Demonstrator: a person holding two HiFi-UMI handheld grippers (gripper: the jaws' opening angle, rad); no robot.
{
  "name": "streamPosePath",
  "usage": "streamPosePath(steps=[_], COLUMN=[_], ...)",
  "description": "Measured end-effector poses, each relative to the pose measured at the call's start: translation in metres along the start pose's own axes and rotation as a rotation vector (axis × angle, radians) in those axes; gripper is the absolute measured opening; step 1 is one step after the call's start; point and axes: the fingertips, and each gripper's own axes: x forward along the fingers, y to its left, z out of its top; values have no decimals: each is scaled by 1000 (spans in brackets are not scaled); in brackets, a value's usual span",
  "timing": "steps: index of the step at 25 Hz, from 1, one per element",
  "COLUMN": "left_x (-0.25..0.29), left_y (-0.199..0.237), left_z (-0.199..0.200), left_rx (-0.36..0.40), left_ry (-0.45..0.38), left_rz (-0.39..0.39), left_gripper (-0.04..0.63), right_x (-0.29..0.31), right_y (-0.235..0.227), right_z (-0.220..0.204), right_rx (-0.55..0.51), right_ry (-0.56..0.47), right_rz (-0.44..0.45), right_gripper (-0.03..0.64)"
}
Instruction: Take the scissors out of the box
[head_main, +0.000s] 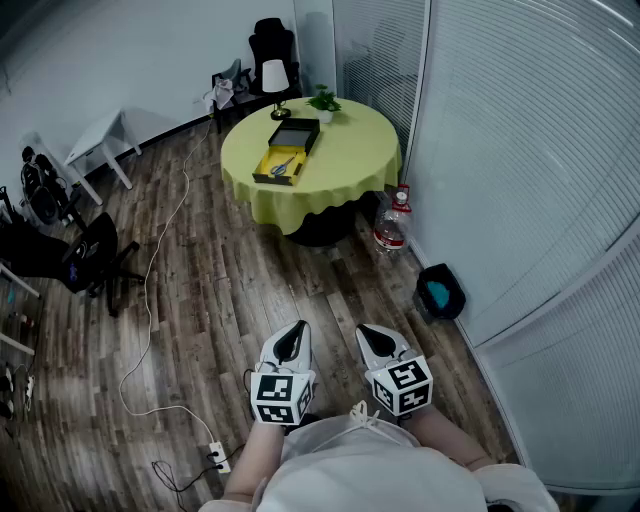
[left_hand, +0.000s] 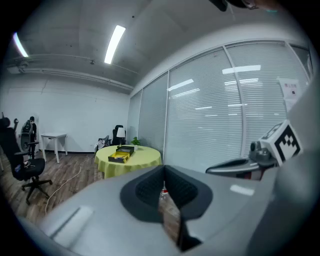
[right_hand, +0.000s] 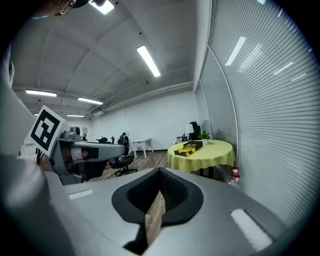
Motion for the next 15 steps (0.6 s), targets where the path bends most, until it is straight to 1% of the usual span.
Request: streamPosePath(steps=[9, 15], left_x=[11, 15], left_y=[3, 3], left_z=[-1, -7], left_rx=[1, 6], left_ry=[11, 28], left_rz=[5, 11], left_gripper=[6, 6], right_x=[8, 12], right_y=[-7, -14], right_z=[-2, -6], right_rx=[13, 46], right_ry=[11, 9], right_rz=[6, 8], right_gripper=[-2, -2])
